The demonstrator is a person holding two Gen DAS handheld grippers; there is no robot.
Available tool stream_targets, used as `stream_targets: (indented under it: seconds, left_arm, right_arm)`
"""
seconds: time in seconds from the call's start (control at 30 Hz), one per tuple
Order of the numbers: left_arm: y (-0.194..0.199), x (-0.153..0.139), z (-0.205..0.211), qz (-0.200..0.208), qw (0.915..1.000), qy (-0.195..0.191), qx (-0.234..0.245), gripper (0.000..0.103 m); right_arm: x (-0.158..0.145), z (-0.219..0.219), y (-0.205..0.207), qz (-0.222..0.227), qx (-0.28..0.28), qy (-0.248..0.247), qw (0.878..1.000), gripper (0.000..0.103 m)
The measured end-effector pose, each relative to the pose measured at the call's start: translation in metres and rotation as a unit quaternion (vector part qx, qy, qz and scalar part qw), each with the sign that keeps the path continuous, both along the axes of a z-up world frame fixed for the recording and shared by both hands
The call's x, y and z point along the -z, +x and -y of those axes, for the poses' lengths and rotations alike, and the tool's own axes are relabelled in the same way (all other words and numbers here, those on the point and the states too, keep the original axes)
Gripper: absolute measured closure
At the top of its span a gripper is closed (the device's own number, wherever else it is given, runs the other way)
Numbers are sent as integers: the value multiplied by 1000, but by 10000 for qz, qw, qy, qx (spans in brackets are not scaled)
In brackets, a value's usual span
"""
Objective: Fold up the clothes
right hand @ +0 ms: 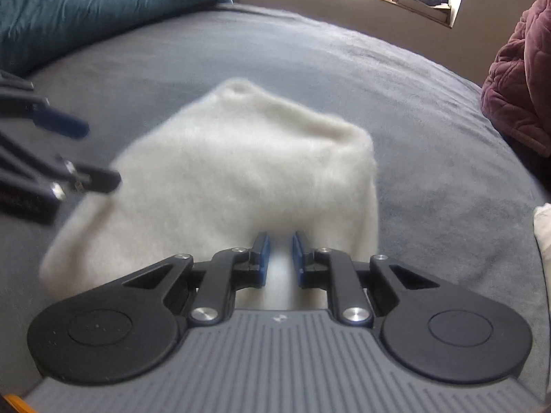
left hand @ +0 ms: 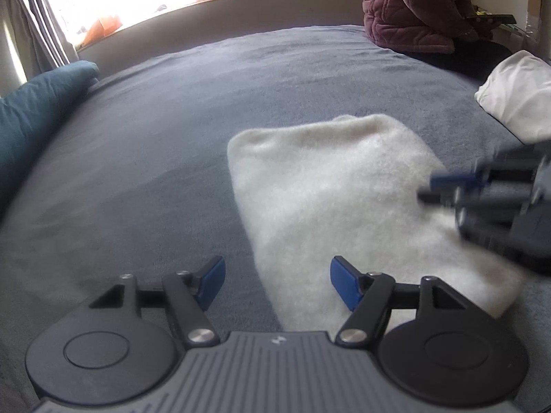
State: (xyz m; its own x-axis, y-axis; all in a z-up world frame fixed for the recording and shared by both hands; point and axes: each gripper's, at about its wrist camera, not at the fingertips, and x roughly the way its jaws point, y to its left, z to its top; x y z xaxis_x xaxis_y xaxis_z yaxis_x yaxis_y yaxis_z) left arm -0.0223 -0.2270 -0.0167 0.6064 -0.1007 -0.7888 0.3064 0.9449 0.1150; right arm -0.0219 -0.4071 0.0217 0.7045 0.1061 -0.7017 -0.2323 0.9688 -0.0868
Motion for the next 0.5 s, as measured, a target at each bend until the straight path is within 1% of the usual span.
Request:
stream_targets:
  seconds: [0.07, 0.13, 0.2, 0.27, 0.33, 0.43, 0.5]
  left_arm:
    - [3, 0, 2, -20, 10000, 0, -50, 34]
    - [6, 0, 5, -28, 10000, 4, -80, 34]
    - [6, 2, 8, -39, 10000, 33, -65, 34]
    - [7, 4, 9, -62, 9999, 51, -68, 34]
    - [7, 5, 10, -81, 9999, 55, -76, 34]
    - [9, 5, 10, -108, 9999, 46, -105, 34]
    - [11, 6, 11, -128, 9998, 30, -123, 34]
  right_arm:
    - [-15, 2, 7, 297, 78, 22, 9995, 90]
    - [-18, 7, 20, 416, 236, -57, 9988, 89]
    - [1, 13, 39, 124, 262, -36, 9996, 88]
    - [23, 16, 48, -205, 226, -40, 9995, 88]
    - [21, 14, 50, -232, 269, 38, 9994, 88]
    - [5, 17, 48, 5, 332, 289, 9990, 88]
    - [2, 17, 50, 16, 350, 218, 9991, 88]
